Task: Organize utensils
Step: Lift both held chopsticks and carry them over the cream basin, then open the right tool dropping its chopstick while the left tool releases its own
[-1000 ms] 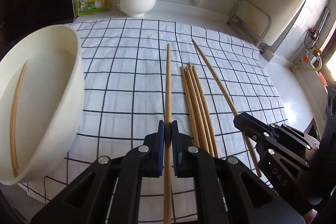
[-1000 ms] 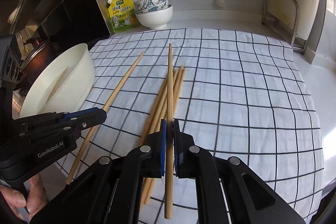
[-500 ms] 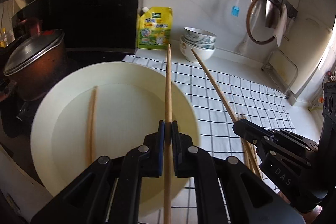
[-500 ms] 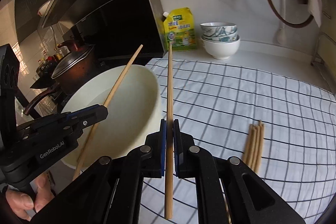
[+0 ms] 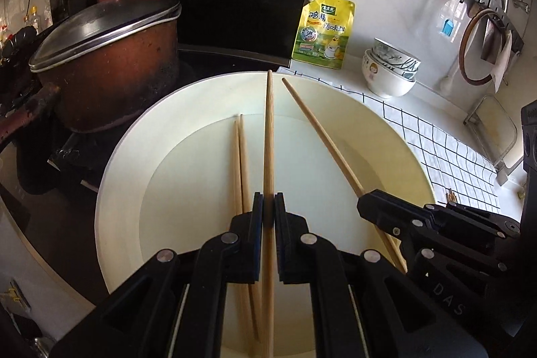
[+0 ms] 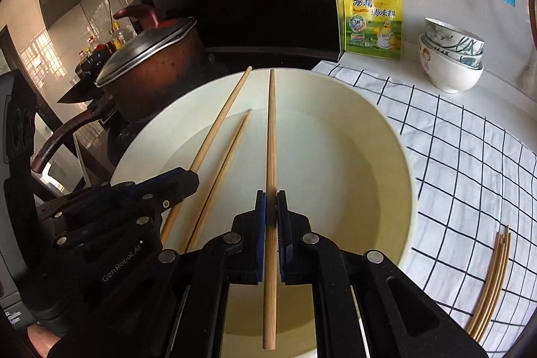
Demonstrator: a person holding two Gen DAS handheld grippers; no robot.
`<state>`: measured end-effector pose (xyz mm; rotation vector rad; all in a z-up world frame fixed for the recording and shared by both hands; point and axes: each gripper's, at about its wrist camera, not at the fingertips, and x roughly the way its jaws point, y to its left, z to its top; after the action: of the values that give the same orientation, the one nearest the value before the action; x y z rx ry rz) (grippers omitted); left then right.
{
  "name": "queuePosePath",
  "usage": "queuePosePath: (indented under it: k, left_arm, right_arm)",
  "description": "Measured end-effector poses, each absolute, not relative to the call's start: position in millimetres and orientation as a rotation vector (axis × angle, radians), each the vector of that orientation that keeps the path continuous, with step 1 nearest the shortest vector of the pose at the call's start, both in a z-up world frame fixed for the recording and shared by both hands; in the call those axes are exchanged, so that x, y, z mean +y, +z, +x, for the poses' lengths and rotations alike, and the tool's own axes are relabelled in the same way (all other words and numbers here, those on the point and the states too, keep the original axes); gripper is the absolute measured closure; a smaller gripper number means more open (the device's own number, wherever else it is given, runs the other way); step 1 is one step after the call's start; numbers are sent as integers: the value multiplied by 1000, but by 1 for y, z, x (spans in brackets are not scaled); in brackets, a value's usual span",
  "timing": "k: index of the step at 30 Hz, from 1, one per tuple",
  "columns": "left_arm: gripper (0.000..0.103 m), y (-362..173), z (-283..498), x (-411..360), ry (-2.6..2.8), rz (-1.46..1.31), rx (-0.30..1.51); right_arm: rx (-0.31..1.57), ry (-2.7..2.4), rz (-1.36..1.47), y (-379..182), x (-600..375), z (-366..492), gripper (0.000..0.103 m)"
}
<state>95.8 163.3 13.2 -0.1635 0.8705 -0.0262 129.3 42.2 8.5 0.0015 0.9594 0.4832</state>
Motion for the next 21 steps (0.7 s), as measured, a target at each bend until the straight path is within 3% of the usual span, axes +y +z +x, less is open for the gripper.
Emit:
queuePosePath:
  k: [12, 13, 15, 17, 21]
  left_arm:
    - [95, -10, 103, 170, -8, -168, 935]
    - [93, -10, 103, 170, -4, -168, 934]
    - [79, -11, 102, 171, 6, -167, 934]
    - [57, -9, 99, 172, 15, -170, 923]
    - [56, -5, 95, 173, 28, -168, 908]
  right_arm:
    - [1028, 447, 6, -15, 44, 137, 97]
    - [1026, 446, 9, -15, 43, 137, 97]
    - [1018, 444, 14, -13, 41, 139, 97]
    - [1004, 437, 9, -10, 39, 137, 97]
    - [987, 439, 12, -5, 36, 132, 96]
